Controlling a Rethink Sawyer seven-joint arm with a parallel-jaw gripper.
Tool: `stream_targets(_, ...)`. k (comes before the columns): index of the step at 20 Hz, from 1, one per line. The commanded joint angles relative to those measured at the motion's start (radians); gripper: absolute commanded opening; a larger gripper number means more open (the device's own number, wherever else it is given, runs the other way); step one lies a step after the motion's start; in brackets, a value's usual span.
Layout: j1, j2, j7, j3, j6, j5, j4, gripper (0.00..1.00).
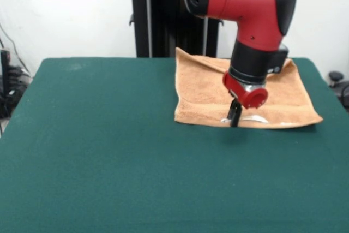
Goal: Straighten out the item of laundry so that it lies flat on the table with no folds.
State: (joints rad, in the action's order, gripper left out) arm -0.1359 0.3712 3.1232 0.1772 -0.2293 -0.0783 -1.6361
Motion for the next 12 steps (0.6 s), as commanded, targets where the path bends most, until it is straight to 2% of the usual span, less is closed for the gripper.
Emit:
stream_targets(1, 0.043, -0.138, -0.099, -0.085, 0.010, -0.021, 0.259, 0.00)
stream_targets(12, 0.056, -0.063, -0.130, -0.127, -0.105, -0.047, 0.313, 0.00)
